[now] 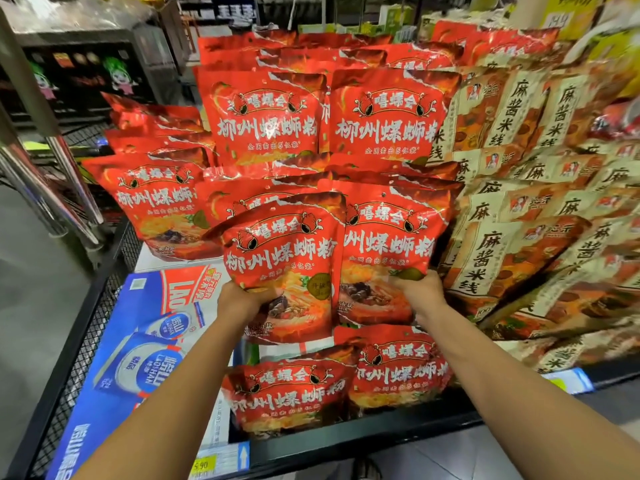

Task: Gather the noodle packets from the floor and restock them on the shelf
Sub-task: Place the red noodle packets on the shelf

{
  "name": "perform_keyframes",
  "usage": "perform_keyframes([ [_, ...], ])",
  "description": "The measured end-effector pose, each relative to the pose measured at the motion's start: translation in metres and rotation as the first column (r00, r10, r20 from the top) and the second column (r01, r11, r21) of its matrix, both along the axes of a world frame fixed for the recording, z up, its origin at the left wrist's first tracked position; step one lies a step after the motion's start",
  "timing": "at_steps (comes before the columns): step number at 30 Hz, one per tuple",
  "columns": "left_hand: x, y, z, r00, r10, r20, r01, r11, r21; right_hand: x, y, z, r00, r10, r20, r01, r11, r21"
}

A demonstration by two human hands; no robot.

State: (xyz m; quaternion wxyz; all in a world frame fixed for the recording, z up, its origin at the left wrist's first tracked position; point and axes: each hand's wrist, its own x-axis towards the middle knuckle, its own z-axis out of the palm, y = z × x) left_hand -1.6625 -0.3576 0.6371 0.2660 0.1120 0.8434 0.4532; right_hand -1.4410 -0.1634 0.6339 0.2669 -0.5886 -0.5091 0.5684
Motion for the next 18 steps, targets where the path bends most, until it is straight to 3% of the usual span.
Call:
perform_keyframes([
  [5, 0.003, -0.006, 0.009, 1.0, -0.024, -0.011, 0.023, 0.999, -0.03, -0.002, -0.008, -0.001, 0.995, -0.016, 0.095, 0.021, 0.998, -0.057],
  [10, -0.001, -0.028, 0.021, 0.998, -0.054, 0.029, 0.053, 0.998, 0.032, 0.0, -0.021, 0.02, 0.947, 0.112, 0.302, -0.12, 0.993, 0.006],
  [14, -0.018, -0.042, 0.005, 0.991, -0.123, -0.053, 0.126, 0.991, 0.053, 0.005, -0.035, 0.035, 0.863, 0.147, 0.483, -0.195, 0.98, 0.05],
  [18, 0.0, -0.058, 0.029, 0.959, -0.228, -0.168, 0.231, 0.973, 0.002, 0.009, -0.052, 0.049, 0.833, 0.092, 0.545, -0.175, 0.979, 0.101],
])
